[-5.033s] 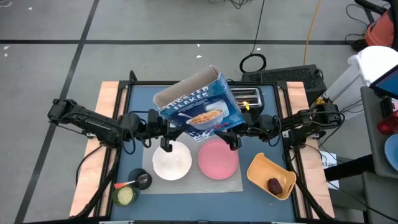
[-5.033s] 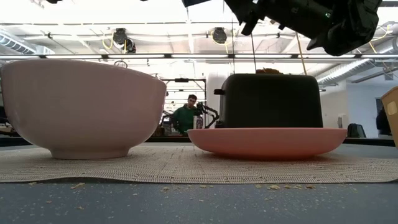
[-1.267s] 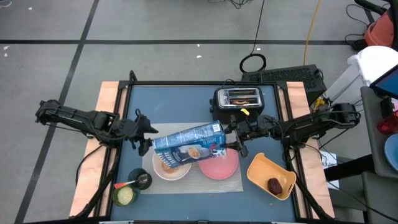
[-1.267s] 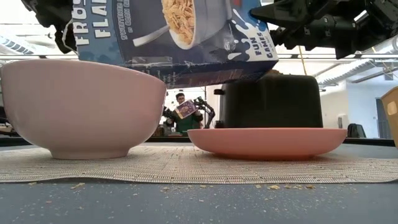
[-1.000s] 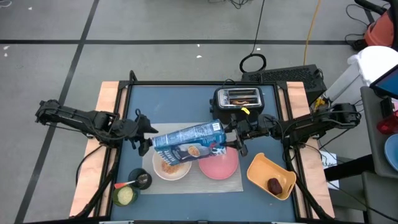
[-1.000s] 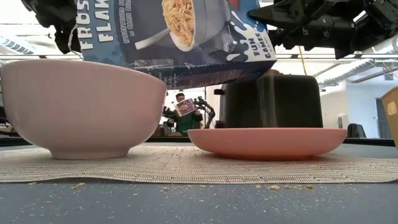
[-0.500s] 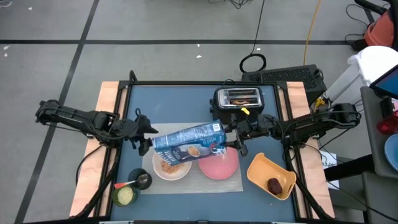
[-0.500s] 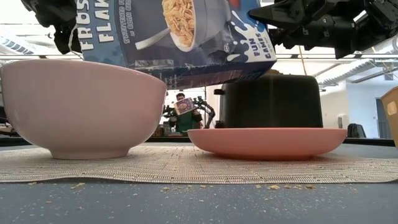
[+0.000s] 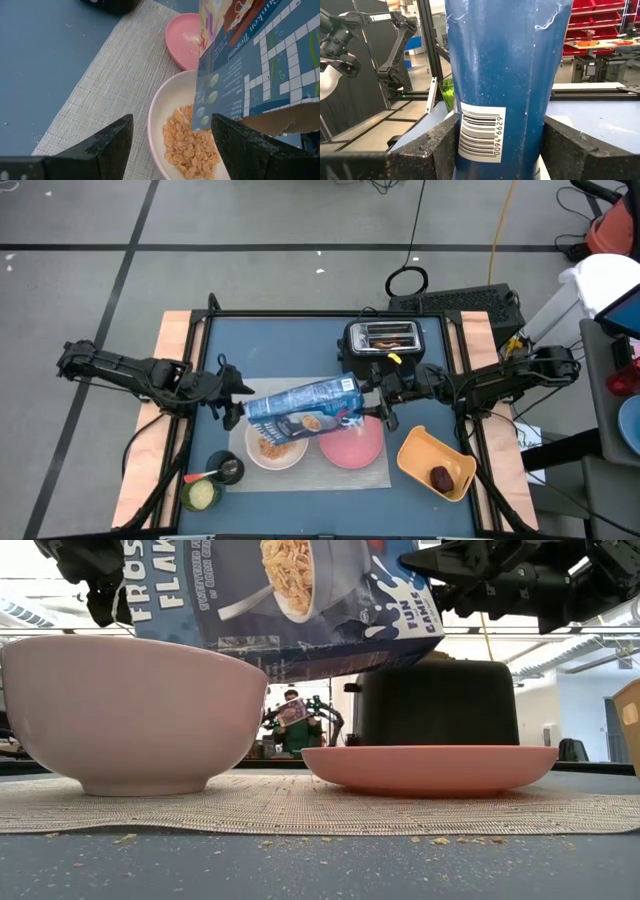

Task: Arrange a breakfast setting
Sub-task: Pour the cereal into the white bowl

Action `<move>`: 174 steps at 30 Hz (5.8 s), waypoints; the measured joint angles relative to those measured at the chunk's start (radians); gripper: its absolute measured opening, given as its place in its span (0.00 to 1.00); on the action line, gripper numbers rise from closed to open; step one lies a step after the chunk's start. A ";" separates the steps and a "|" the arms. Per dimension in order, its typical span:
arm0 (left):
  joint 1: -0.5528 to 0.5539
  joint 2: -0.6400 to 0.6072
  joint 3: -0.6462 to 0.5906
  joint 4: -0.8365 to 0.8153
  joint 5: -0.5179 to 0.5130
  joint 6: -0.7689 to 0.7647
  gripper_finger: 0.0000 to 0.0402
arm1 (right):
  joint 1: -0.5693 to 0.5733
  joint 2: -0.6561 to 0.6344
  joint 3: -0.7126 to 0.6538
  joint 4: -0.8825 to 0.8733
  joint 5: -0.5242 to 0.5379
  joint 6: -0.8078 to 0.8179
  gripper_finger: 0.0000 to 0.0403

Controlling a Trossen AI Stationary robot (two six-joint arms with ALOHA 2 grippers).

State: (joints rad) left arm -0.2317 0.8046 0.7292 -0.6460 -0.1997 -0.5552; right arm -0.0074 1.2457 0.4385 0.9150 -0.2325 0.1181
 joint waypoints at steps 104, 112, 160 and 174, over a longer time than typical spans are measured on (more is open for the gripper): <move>-0.217 0.177 -0.001 0.303 -0.304 0.181 0.67 | 0.000 -0.051 0.021 0.034 -0.001 0.023 0.54; -0.217 0.177 -0.001 0.302 -0.304 0.181 0.67 | 0.000 -0.051 0.020 0.058 -0.001 0.025 0.54; -0.223 0.136 0.000 0.422 -0.264 0.288 0.67 | 0.002 -0.051 0.020 0.036 -0.008 0.027 0.54; -0.217 0.131 0.000 0.434 -0.294 0.285 0.67 | 0.002 -0.051 0.020 0.039 -0.004 0.026 0.54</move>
State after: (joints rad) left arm -0.4492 0.9356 0.7292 -0.2121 -0.4940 -0.2701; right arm -0.0057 1.1950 0.4587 0.9543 -0.2369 0.1438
